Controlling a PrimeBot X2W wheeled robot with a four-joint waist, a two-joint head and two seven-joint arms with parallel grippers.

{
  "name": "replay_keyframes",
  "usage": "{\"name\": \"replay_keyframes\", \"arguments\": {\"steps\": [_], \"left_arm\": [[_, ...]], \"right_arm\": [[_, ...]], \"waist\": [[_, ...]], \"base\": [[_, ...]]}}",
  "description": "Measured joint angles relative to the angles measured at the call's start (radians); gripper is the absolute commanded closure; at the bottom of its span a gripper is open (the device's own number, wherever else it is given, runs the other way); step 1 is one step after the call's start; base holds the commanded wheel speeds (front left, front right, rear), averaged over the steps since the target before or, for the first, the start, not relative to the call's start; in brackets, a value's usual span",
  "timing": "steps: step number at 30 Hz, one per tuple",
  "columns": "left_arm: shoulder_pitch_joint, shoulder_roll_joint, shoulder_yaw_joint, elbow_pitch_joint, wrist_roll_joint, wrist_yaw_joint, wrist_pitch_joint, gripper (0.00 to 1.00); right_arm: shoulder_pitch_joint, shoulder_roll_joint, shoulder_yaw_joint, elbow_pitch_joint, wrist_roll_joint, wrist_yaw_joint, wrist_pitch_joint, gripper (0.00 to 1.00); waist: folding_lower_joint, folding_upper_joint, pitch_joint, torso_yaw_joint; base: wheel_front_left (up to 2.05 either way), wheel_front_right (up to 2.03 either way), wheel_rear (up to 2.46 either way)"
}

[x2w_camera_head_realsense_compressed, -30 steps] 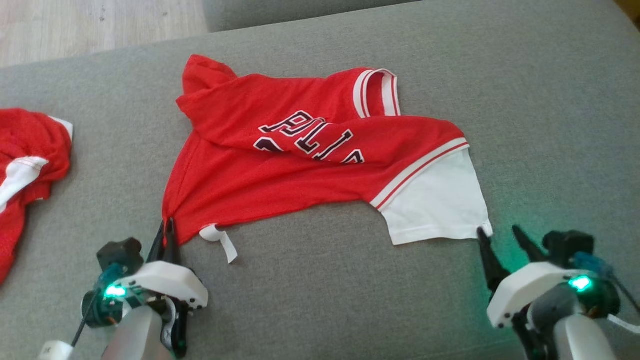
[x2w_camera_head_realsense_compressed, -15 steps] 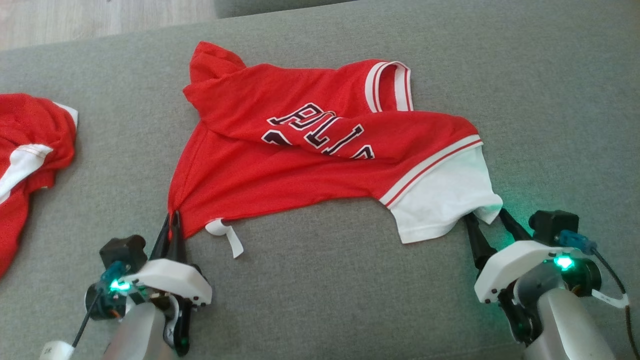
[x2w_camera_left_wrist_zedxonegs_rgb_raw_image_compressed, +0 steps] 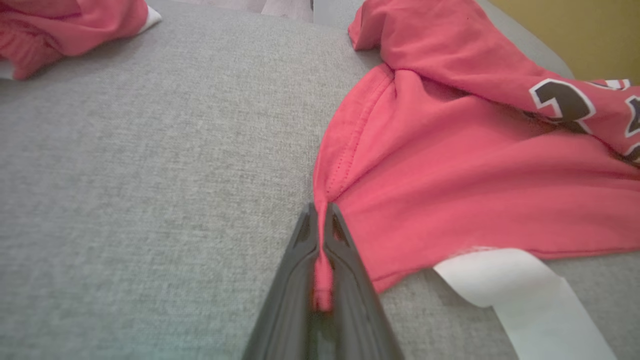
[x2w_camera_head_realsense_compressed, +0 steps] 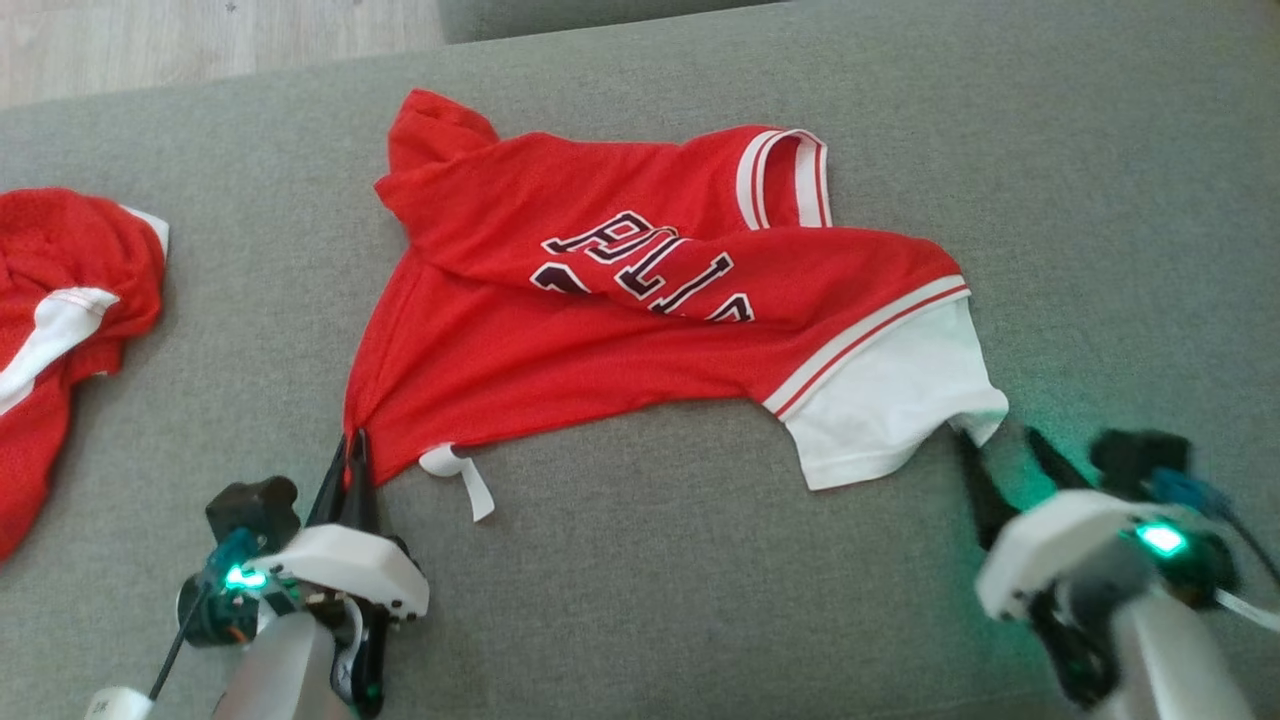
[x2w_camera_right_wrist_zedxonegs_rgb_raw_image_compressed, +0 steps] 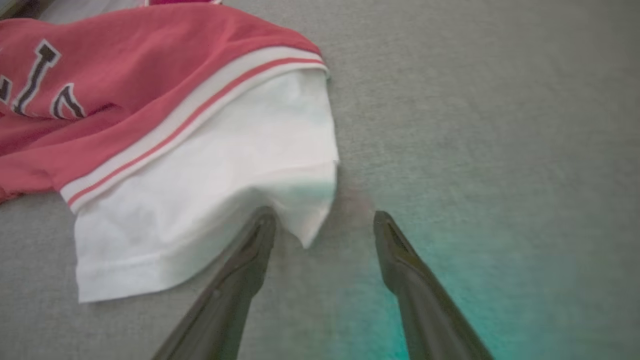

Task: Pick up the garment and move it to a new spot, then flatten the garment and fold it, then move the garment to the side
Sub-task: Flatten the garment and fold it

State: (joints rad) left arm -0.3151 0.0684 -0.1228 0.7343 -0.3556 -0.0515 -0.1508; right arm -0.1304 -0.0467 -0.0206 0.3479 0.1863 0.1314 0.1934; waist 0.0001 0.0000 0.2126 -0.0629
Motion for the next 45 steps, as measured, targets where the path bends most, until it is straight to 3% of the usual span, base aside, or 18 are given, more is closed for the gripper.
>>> {"name": "replay_keyframes", "arguments": {"steps": [4,9,12,20,21,22,23,28,33,39,45], "left_arm": [[0.015,0.002,-0.001,-0.007,-0.008,0.002,0.000,1.00],[0.017,0.005,-0.002,-0.017,-0.010,0.009,0.000,1.00],[0.016,0.007,-0.003,-0.031,-0.010,0.009,0.000,1.00],[0.013,0.009,-0.015,-0.059,-0.010,0.011,-0.002,1.00],[0.013,0.009,-0.015,-0.060,-0.010,0.011,-0.003,1.00],[0.013,0.010,-0.016,-0.060,-0.010,0.011,-0.005,1.00],[0.013,0.010,-0.016,-0.060,-0.011,0.011,-0.005,1.00],[0.016,0.011,-0.015,-0.066,-0.039,0.005,-0.014,1.00],[0.059,0.006,0.007,-0.152,-0.119,-0.033,-0.029,1.00],[0.124,0.004,0.036,-0.501,-0.288,-0.064,0.021,1.00],[0.185,0.020,0.065,-0.920,-0.430,-0.043,0.193,1.00]], "right_arm": [[0.096,0.001,-0.082,-0.184,-0.036,0.000,0.071,0.00],[0.105,0.002,-0.059,-0.332,-0.023,0.000,0.121,0.00],[0.080,0.002,-0.031,-0.298,-0.013,0.000,0.124,0.00],[-0.052,0.001,0.021,-0.035,0.005,0.000,0.110,0.00],[-0.064,0.001,0.025,-0.017,0.017,0.000,0.104,0.43],[-0.075,0.001,0.028,-0.006,0.026,0.000,0.093,0.79],[-0.083,-0.001,0.036,0.005,0.026,0.000,0.085,1.00],[-0.081,0.001,0.038,-0.011,0.053,0.000,0.018,1.00],[-0.061,0.001,0.006,-0.156,0.062,0.000,-0.003,1.00],[0.016,0.001,-0.051,-0.431,0.070,0.000,0.057,1.00],[0.031,0.001,-0.095,-0.723,0.077,0.000,0.128,1.00]], "waist": [[-0.0001,0.0000,-0.005,-0.004],[-0.0001,0.0000,0.002,-0.010],[-0.0001,0.0000,0.014,-0.010],[0.0000,0.0000,0.044,0.005],[-0.0001,0.0000,0.044,0.006],[-0.0001,0.0000,0.044,0.007],[-0.0001,0.0000,0.043,0.007],[0.0000,0.0000,0.021,0.007],[0.0000,0.0000,-0.009,0.003],[0.0000,0.0000,-0.055,-0.007],[-0.0002,0.0000,-0.075,-0.009]], "base": [[0.00,0.00,0.00],[0.00,0.00,0.00],[0.00,0.00,0.00],[0.00,0.00,0.00],[0.00,0.00,0.00],[0.00,0.00,0.00],[0.00,0.00,0.00],[0.00,0.00,0.00],[0.00,0.00,0.00],[0.00,0.00,0.00],[0.00,0.00,0.00]]}}
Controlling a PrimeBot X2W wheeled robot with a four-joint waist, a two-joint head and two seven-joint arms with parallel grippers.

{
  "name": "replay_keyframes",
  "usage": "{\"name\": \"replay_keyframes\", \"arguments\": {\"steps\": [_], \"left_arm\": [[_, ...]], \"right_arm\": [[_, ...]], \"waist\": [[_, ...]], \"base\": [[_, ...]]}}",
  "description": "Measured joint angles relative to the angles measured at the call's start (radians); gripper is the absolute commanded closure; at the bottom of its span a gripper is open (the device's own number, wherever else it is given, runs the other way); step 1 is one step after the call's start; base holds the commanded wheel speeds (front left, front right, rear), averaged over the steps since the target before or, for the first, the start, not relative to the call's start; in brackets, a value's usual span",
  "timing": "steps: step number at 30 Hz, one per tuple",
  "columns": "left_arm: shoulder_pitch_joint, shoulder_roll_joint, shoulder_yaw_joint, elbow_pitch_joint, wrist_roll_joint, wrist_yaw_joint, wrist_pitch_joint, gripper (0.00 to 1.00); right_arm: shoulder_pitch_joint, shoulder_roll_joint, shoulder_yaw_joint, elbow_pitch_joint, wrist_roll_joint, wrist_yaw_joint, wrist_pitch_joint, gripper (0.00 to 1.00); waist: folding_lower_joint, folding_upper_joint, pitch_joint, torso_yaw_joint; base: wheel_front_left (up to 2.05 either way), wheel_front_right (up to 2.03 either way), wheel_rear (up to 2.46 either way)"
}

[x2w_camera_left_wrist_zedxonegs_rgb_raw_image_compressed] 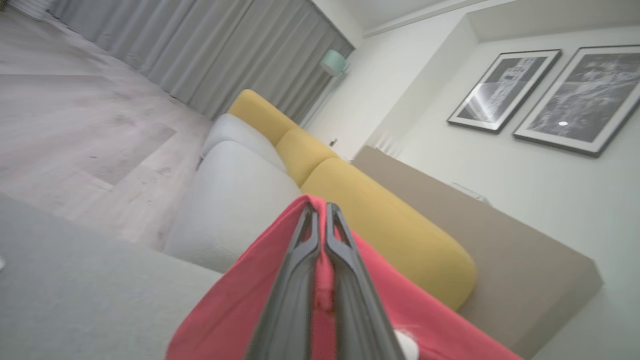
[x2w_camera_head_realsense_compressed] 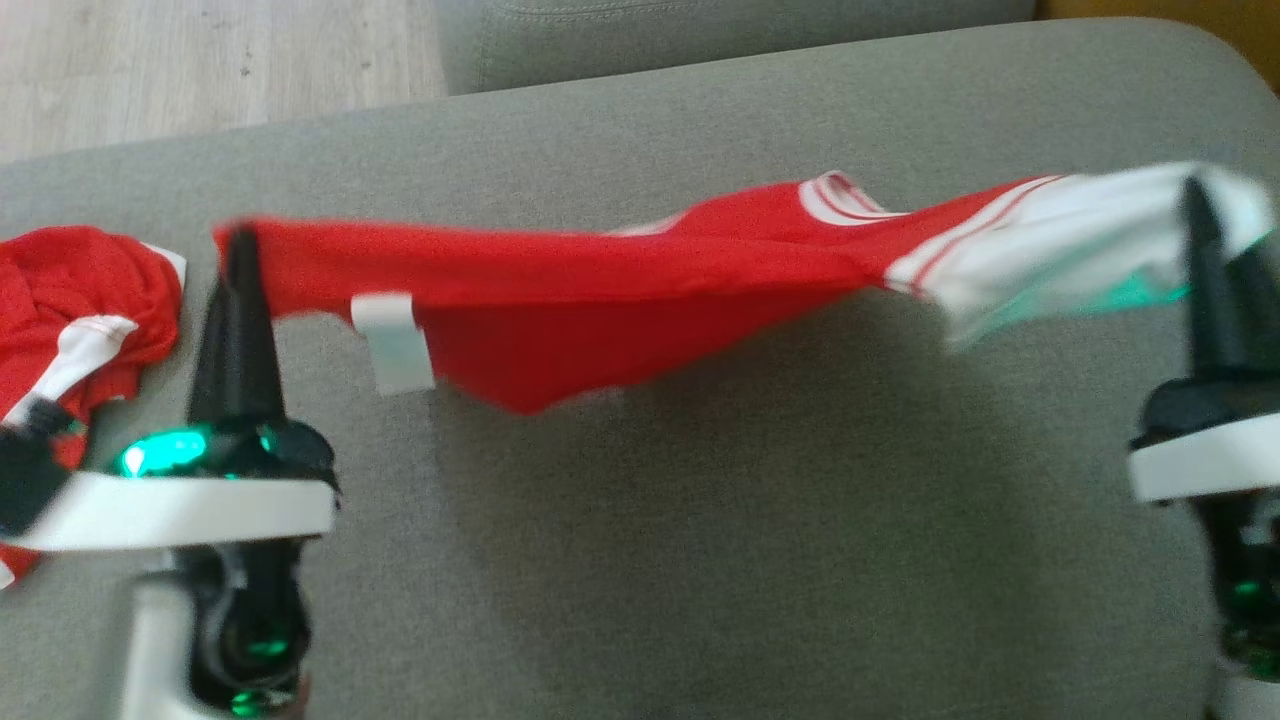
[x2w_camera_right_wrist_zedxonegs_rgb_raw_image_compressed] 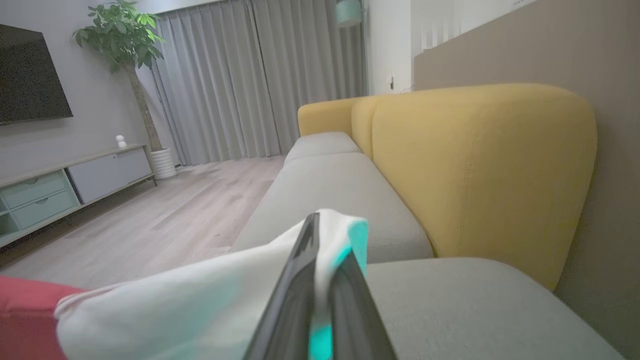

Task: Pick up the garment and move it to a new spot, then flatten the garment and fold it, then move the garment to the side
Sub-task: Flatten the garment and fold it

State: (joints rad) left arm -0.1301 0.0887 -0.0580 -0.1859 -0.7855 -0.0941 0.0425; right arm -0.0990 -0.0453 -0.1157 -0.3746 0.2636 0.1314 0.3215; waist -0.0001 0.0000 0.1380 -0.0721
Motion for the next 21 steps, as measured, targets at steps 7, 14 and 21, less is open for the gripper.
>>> {"name": "replay_keyframes", "arguments": {"steps": [7,14,21], "left_arm": [[-0.090,0.029,0.001,-0.279,-0.147,0.117,0.240,1.00],[-0.334,0.029,0.050,-0.066,-0.193,0.159,0.268,1.00],[-0.736,0.065,0.100,0.212,-0.109,0.154,0.138,1.00]], "right_arm": [[-0.146,-0.013,-0.019,-0.185,0.010,0.000,0.122,1.00],[-0.427,-0.075,0.047,0.114,0.097,0.000,0.121,1.00],[-0.907,-0.136,0.170,0.428,0.179,0.000,-0.077,1.00]], "waist": [[0.0000,0.0000,0.043,0.007],[0.0002,0.0000,0.161,0.004],[0.0007,-0.0001,0.322,-0.008]], "base": [[0.00,0.00,0.00],[0.00,0.00,0.00],[0.00,0.00,0.00]]}}
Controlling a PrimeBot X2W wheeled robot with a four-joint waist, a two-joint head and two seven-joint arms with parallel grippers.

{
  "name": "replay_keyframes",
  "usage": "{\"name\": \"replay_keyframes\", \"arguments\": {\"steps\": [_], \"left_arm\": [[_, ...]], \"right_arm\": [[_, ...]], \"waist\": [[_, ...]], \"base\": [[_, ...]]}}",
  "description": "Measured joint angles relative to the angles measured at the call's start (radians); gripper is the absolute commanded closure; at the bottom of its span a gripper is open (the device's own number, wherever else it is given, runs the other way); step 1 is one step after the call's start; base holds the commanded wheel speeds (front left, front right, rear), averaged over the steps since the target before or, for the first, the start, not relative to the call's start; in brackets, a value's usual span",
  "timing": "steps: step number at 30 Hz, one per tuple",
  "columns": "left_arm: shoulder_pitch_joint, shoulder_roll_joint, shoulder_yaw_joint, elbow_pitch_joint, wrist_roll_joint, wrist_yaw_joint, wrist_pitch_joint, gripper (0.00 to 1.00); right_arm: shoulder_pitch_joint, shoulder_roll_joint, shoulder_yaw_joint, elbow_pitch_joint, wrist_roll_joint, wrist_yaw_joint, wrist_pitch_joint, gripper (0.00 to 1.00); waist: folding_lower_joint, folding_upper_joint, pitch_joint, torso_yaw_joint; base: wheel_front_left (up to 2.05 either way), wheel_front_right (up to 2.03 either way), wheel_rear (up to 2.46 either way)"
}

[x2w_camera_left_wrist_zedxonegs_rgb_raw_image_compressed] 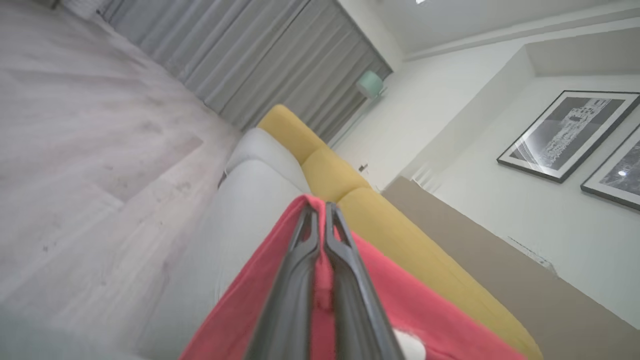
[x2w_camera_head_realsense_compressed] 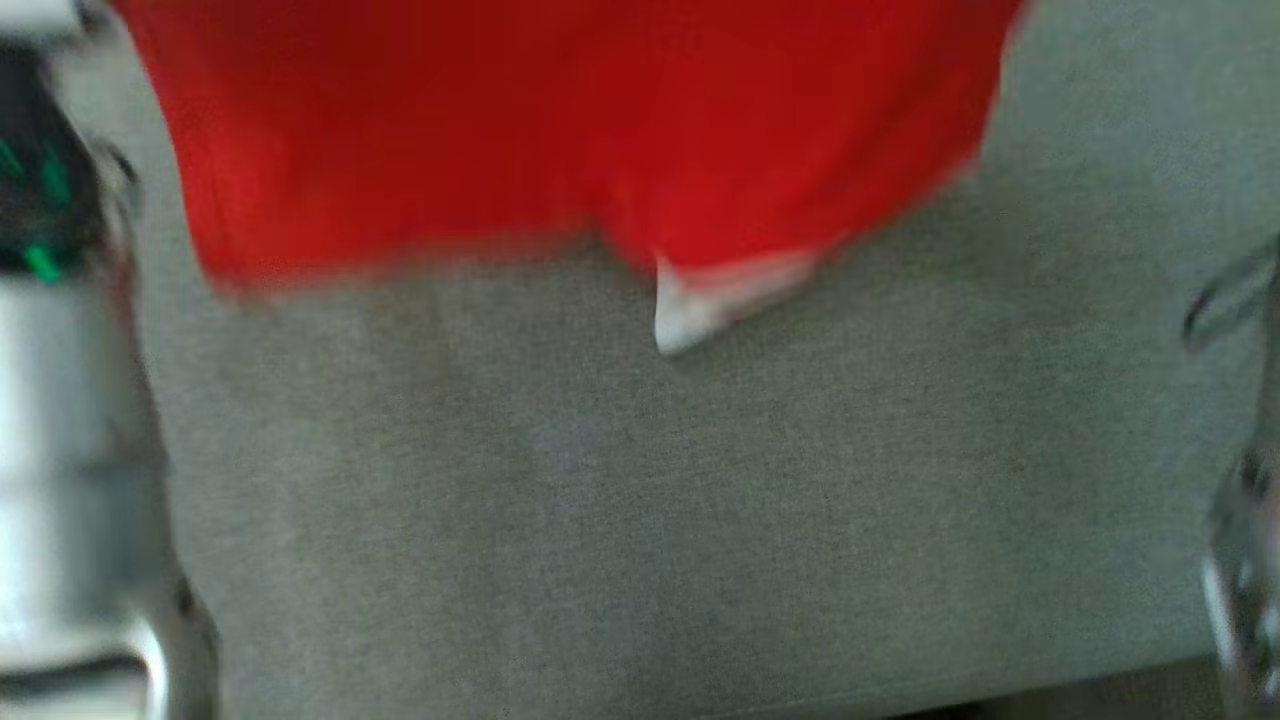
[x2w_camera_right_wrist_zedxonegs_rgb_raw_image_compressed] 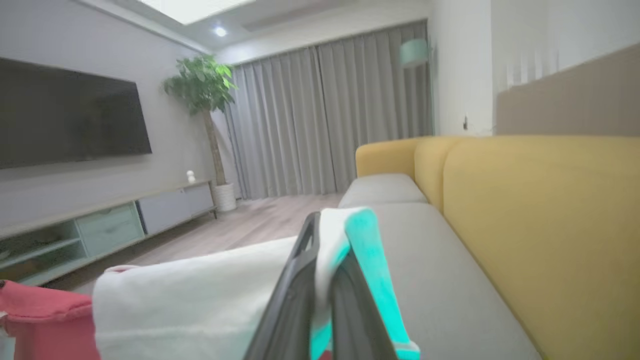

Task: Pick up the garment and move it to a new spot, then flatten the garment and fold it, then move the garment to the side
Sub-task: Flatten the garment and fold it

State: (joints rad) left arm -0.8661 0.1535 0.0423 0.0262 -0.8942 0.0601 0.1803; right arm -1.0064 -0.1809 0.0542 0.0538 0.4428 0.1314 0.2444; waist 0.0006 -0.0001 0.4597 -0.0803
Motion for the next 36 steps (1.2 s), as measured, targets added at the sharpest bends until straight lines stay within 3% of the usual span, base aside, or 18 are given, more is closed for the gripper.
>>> {"name": "replay_keyframes", "arguments": {"steps": [7,13,18,21,22,27,31,36], "left_arm": [[-0.258,0.044,0.016,0.169,0.097,-0.055,-0.152,1.00],[-0.325,0.058,0.005,0.198,0.114,-0.125,-0.225,1.00],[-0.163,0.057,-0.067,0.262,0.134,-0.167,-0.281,1.00],[-0.016,0.054,-0.100,0.325,0.145,-0.176,-0.325,1.00],[-0.016,0.054,-0.100,0.325,0.145,-0.176,-0.325,1.00],[0.206,0.038,-0.132,0.425,0.147,-0.184,-0.386,1.00],[0.362,0.001,-0.140,0.463,0.142,-0.184,-0.404,1.00],[0.528,-0.033,-0.140,0.407,0.114,-0.183,-0.415,1.00]], "right_arm": [[-0.292,-0.052,0.094,0.182,-0.036,0.000,-0.247,1.00],[-0.348,-0.099,0.135,0.224,-0.012,0.000,-0.307,1.00],[-0.096,-0.105,0.099,0.241,0.027,0.000,-0.227,1.00],[0.143,-0.061,0.073,0.237,0.021,0.000,-0.177,1.00],[0.143,-0.061,0.073,0.237,0.021,0.000,-0.177,1.00],[0.458,0.044,0.015,0.193,0.004,0.000,-0.094,1.00],[0.625,0.095,-0.035,0.117,-0.022,0.000,-0.024,1.00],[0.832,0.123,-0.084,-0.007,-0.041,0.000,0.081,1.00]], "waist": [[-0.0002,0.0000,0.061,-0.018],[-0.0006,0.0000,0.051,-0.023],[-0.0006,0.0000,0.045,-0.028],[-0.0006,0.0000,0.034,-0.034],[-0.0006,0.0000,0.034,-0.034],[-0.0007,0.0000,-0.008,-0.040],[-0.0008,0.0001,-0.058,-0.040],[-0.0009,0.0001,-0.136,-0.031]], "base": [[0.00,0.00,0.00],[0.00,0.00,0.00],[0.00,0.00,0.00],[0.00,0.00,0.00],[0.00,0.00,0.00],[0.00,0.00,0.00],[0.00,0.00,0.00],[0.00,0.00,0.00]]}}
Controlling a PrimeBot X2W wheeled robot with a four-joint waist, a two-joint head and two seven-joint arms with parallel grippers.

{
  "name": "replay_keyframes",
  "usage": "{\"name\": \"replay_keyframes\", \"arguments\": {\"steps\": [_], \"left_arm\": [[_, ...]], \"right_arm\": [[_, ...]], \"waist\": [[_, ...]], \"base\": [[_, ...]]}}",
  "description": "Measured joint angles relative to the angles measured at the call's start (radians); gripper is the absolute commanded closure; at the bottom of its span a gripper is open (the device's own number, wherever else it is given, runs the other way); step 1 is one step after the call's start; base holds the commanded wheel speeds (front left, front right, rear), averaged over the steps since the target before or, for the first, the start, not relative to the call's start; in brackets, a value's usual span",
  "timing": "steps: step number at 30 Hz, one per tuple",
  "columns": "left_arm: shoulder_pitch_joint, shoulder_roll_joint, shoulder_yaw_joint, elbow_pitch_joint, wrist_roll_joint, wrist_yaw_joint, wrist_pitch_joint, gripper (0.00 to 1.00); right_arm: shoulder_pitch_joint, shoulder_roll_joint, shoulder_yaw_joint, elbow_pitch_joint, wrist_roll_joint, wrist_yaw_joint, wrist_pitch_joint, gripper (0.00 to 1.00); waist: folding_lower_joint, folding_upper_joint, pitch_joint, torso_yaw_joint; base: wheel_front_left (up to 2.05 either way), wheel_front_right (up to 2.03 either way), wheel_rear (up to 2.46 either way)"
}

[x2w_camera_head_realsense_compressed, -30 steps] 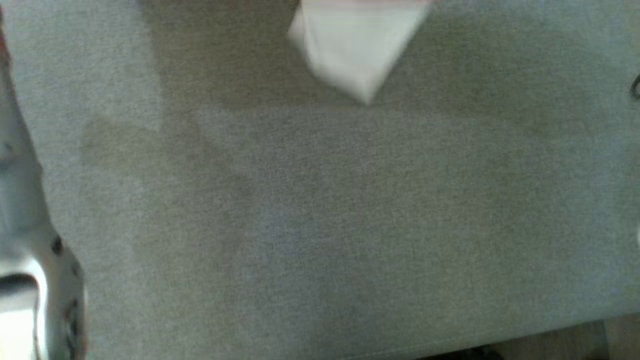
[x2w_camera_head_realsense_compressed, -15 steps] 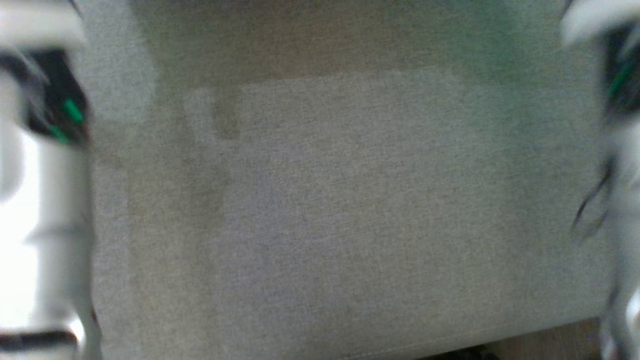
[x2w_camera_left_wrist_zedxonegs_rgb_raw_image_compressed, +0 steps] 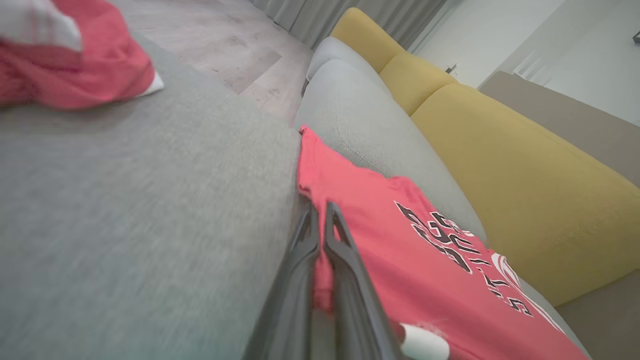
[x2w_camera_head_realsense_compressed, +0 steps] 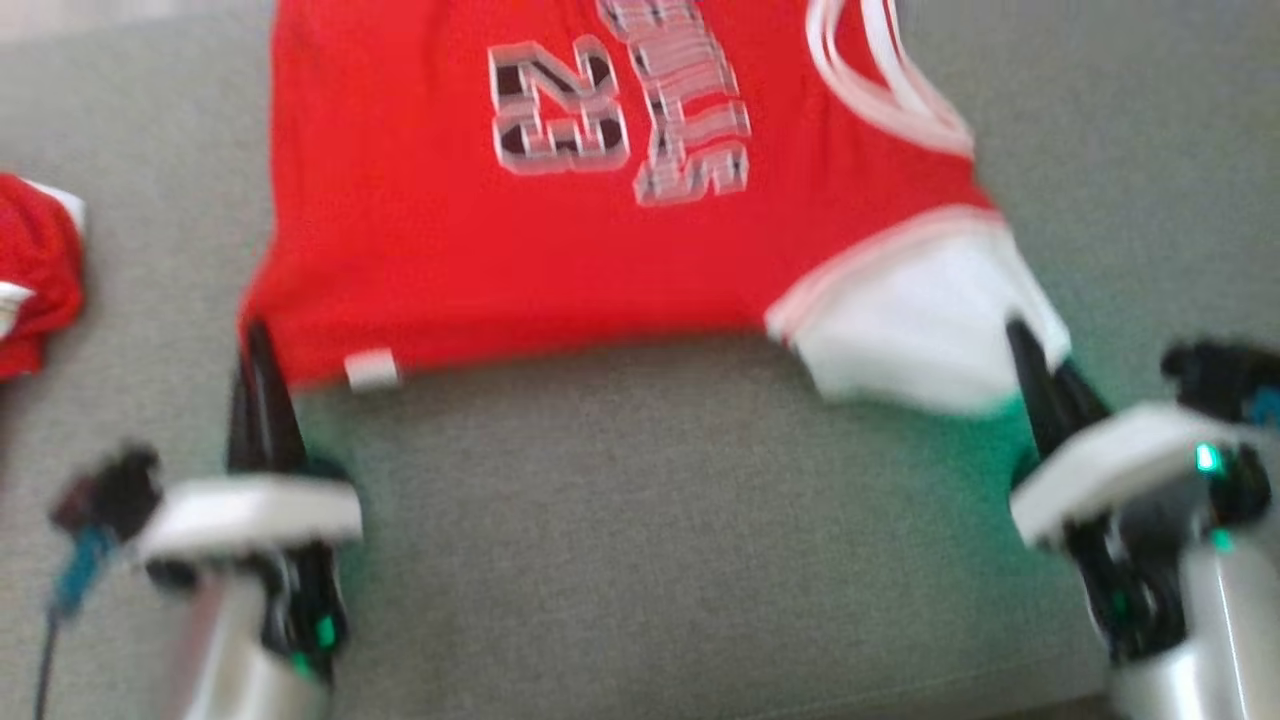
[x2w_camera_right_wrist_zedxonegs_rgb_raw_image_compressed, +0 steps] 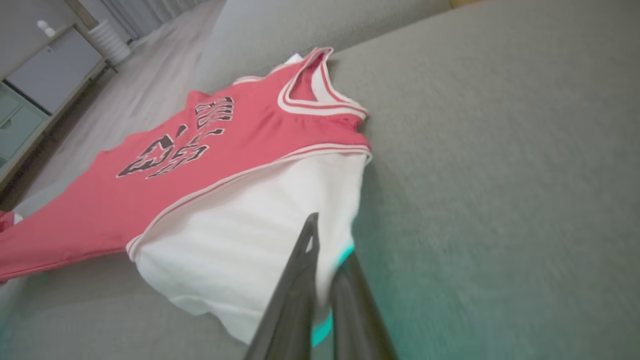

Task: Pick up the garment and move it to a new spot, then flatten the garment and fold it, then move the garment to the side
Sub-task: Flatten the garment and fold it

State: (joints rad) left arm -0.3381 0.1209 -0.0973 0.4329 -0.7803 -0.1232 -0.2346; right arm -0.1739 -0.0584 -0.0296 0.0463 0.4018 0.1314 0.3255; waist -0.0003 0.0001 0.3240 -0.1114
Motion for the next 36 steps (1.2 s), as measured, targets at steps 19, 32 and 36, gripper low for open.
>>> {"name": "replay_keyframes", "arguments": {"steps": [19,32,36], "left_arm": [[0.430,0.010,-0.073,-0.478,-0.029,0.177,0.240,1.00],[0.141,-0.028,-0.088,-0.305,-0.030,0.207,0.267,1.00],[0.065,-0.039,-0.082,-0.237,-0.043,0.202,0.241,1.00]], "right_arm": [[0.243,0.017,-0.099,-0.314,-0.030,0.000,0.286,1.00],[-0.086,0.015,-0.044,-0.159,0.005,0.000,0.316,1.00],[-0.178,0.014,-0.045,-0.103,0.040,0.000,0.278,1.00]], "waist": [[0.0003,0.0000,-0.097,0.056],[0.0005,0.0000,-0.006,0.079],[0.0006,0.0000,0.030,0.086]], "base": [[0.00,0.00,0.00],[0.00,0.00,0.00],[0.00,0.00,0.00]]}}
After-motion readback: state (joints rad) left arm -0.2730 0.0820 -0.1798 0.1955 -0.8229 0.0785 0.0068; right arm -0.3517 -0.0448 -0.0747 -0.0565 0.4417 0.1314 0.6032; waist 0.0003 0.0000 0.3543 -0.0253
